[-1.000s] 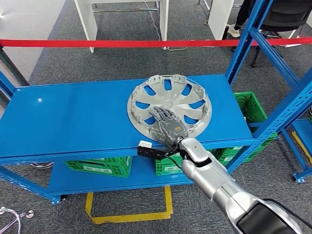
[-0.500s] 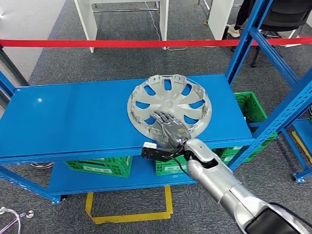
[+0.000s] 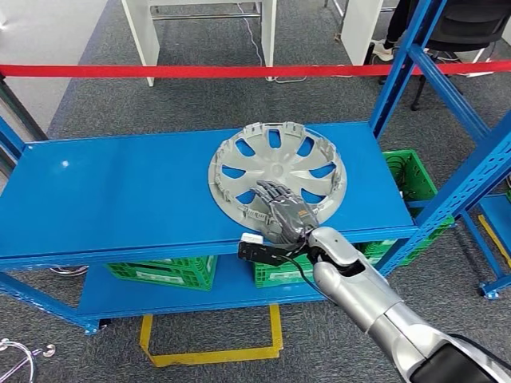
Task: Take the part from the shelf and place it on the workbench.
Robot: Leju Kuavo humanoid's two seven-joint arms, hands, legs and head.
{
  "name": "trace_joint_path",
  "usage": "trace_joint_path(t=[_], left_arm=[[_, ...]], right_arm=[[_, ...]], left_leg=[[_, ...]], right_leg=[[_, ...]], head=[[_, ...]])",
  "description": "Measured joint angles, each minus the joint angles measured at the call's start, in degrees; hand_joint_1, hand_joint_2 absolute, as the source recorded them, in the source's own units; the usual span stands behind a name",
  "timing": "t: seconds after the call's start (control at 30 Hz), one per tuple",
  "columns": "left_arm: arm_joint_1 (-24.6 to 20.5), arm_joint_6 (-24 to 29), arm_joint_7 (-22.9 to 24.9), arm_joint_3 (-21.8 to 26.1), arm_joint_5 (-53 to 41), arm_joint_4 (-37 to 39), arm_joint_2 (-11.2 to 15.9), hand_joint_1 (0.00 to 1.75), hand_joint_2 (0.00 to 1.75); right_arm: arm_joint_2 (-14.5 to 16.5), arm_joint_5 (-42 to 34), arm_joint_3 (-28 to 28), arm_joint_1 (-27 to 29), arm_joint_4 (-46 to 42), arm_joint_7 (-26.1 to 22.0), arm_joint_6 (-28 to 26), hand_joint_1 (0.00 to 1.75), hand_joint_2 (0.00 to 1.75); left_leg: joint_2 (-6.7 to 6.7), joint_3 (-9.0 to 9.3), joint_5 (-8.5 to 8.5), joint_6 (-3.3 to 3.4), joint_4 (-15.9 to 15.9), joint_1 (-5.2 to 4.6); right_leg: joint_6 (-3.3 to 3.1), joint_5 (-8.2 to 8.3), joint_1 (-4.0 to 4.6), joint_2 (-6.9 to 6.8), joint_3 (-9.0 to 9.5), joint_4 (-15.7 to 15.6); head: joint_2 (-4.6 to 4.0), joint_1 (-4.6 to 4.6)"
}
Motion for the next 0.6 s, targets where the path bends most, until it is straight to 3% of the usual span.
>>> trace_joint_path(t=[0.6], left_arm=[[0.0, -0.1, 0.0, 0.4, 0.5, 0.0, 0.0, 0.00, 0.00]], right_arm=[[-0.3, 2.2, 0.7, -0.4, 5.0, 1.9, 1.2, 0.00, 1.75]], left_leg=[[0.00, -0.01, 0.00, 0.00, 0.0, 0.00]], right_leg=[[0.00, 0.00, 0.00, -0.02, 0.03, 0.0]], head=[[0.00, 0.01]])
